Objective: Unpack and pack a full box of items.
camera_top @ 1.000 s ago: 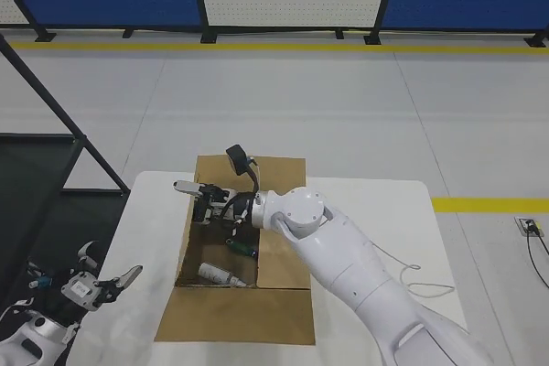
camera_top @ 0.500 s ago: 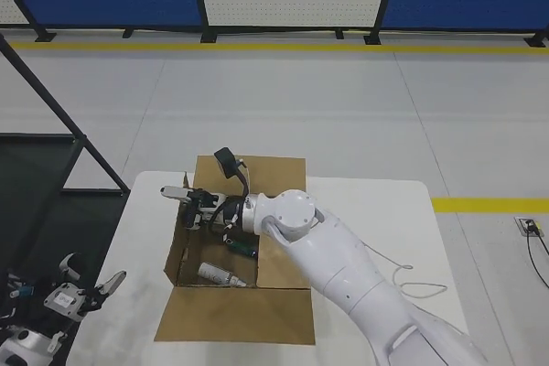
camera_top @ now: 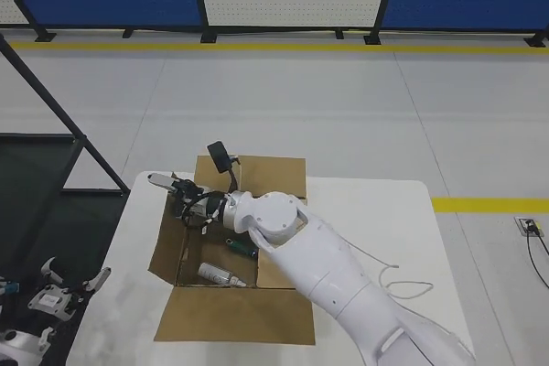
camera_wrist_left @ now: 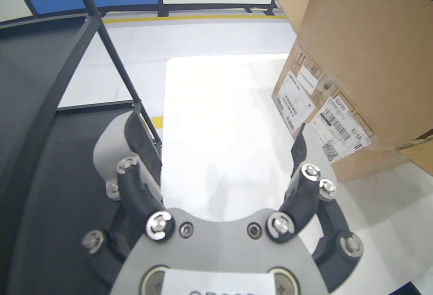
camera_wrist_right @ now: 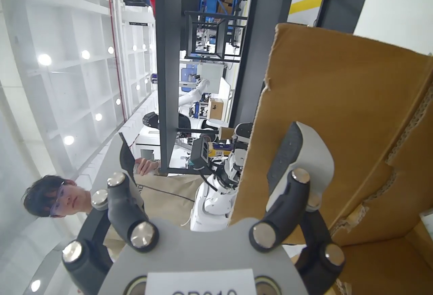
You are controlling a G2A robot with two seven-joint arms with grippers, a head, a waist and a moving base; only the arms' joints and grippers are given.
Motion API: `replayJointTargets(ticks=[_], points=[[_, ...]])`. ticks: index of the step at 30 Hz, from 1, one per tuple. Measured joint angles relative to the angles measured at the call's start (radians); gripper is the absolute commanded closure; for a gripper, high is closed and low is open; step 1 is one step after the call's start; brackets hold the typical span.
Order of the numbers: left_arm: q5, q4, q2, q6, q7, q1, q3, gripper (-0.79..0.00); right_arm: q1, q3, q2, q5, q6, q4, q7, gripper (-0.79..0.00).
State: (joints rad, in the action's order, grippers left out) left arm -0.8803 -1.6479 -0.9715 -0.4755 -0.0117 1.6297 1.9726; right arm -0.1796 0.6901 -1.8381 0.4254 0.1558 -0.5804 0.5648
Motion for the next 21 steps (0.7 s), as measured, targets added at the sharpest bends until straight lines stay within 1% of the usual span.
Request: replayJointTargets(ticks=[8,11,15,18,21], points=[[0.052,0.005,-0.005,0.006,-0.001,0.054,0.062,-0.785,0.052,-0.062,-0.088,-0.001,0.025,0.126,0.035,-0.785],[0.071,-0.006,-0.008,-0.009,-0.001,0.066,0.066,-0.785,0.064,-0.083,-0.120,-0.016,0.039,0.173,0.036,-0.785],[0.092,-0.031,-0.010,-0.047,-0.006,0.075,0.057,-0.785,0.076,-0.114,-0.162,-0.048,0.013,0.226,0.065,-0.785],[0.083,-0.057,-0.012,-0.055,-0.003,0.076,0.048,-0.785,0.077,-0.125,-0.175,-0.060,-0.004,0.249,0.079,-0.785],[0.067,-0.077,-0.014,-0.049,-0.003,0.076,0.038,-0.785,0.075,-0.128,-0.177,-0.063,-0.009,0.252,0.061,-0.785]])
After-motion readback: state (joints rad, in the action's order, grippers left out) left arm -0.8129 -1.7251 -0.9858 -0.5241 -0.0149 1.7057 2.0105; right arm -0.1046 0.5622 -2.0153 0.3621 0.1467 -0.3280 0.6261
